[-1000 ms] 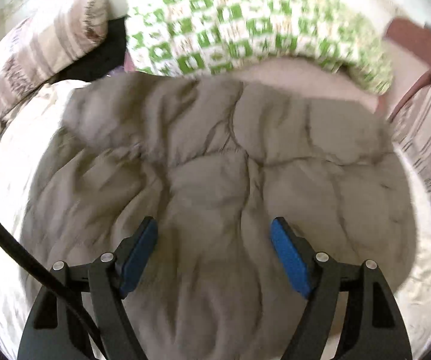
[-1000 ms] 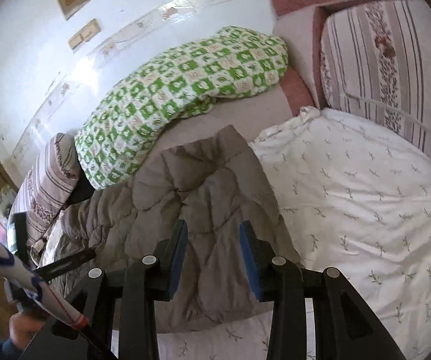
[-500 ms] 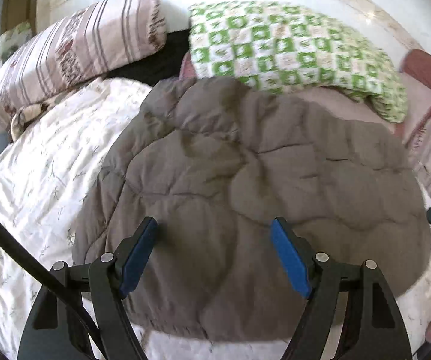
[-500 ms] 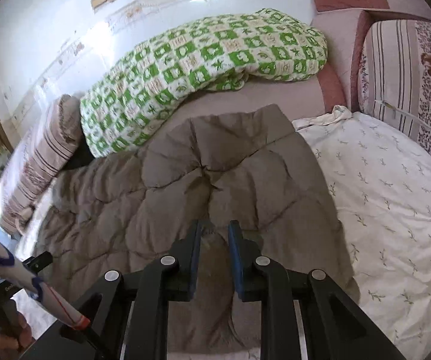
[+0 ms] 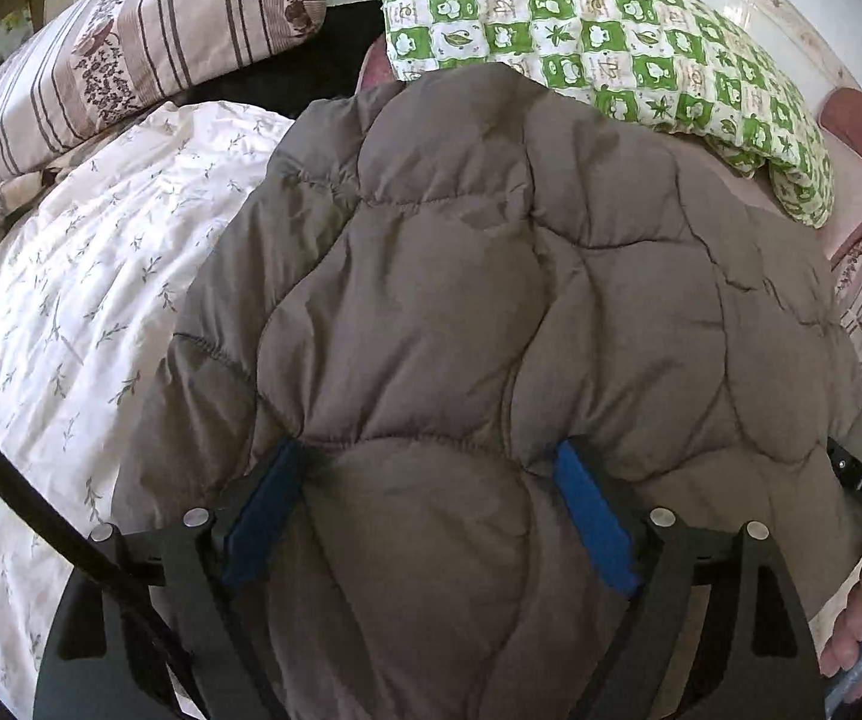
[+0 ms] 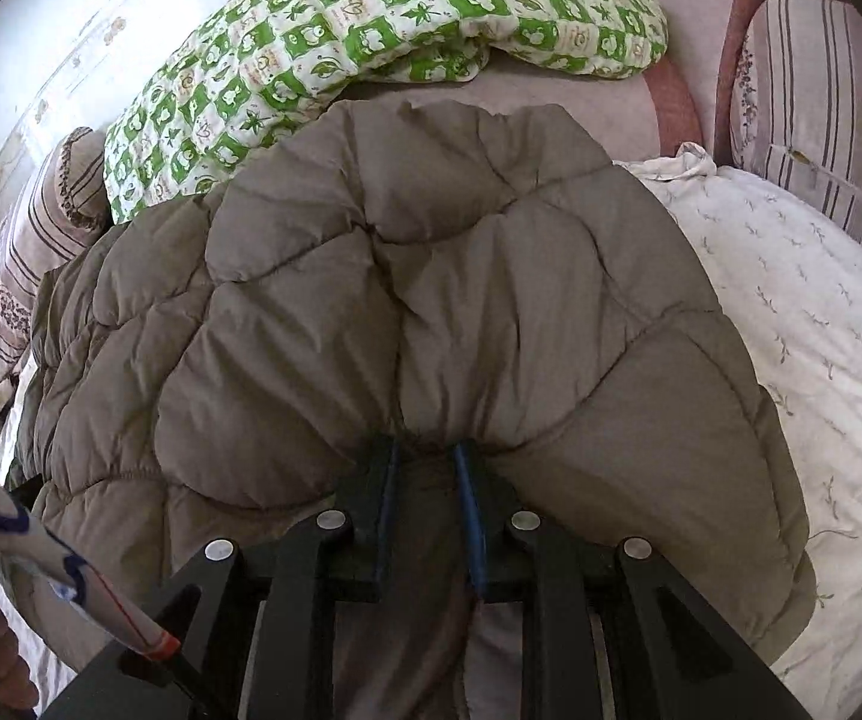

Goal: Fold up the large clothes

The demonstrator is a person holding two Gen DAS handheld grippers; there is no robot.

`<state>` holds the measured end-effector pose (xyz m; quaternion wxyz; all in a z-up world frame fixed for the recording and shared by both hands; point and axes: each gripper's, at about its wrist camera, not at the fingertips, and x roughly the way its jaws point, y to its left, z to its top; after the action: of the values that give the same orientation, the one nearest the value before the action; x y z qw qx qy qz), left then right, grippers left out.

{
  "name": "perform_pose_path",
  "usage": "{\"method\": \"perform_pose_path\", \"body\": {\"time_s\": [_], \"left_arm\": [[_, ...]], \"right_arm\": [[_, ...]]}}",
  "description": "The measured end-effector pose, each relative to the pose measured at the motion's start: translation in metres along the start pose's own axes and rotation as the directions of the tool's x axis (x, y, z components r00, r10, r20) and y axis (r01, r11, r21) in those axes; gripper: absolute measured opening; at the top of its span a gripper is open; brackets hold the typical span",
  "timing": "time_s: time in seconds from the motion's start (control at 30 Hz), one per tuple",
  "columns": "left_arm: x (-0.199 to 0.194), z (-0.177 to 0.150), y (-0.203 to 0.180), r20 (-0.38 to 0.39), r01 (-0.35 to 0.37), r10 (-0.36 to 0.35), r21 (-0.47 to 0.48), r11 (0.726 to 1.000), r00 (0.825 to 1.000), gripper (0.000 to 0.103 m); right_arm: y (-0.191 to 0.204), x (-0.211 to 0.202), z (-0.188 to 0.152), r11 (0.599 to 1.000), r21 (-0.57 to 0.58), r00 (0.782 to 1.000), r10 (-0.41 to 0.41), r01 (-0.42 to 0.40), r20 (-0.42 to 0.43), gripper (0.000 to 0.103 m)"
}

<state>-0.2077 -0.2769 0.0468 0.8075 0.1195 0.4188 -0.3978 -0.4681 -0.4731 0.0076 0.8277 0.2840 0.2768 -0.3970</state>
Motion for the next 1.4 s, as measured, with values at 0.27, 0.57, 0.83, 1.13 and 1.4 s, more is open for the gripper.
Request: {"method": "perform_pose_path", "body": {"time_s": [0.27,0.57,0.83,1.13,1.4], "left_arm": [[-0.041,0.006,0.004,0.086,0.026,-0.023,-0.032,0.999,0.996,0.082],[-0.043,-0.012,-0.05,0.089,0.075,-0.085,0.11,0.991,0.992,0.081],[-0.016,-0.019,-0.057,0.044,0.03,-0.037,0.145,0.989,0.998,0.083],[-0.011,-0.019,-0.055,0.04,0.035,-0.041,0.155,0.987,0.998,0.084],[-0.029,0.002,-0.025,0.082,0.052,-0.057,0.059,0.997,0.995,0.083]], "right_arm": [[-0.016,-0.04,0.016,0.993,0.098,0.997,0.053,-0.059,0.059,0.022],[0.062,-0.056,-0.01,0.971,-0.139,0.978,0.202,-0.194,0.045,0.022],[0.077,-0.022,-0.028,0.962,-0.179,0.978,0.202,-0.206,-0.042,0.022],[0.071,-0.011,-0.028,0.963,-0.138,0.972,0.224,-0.232,-0.071,0.022],[0.078,-0.052,-0.009,0.959,-0.172,0.97,0.238,-0.226,0.048,0.023]]}}
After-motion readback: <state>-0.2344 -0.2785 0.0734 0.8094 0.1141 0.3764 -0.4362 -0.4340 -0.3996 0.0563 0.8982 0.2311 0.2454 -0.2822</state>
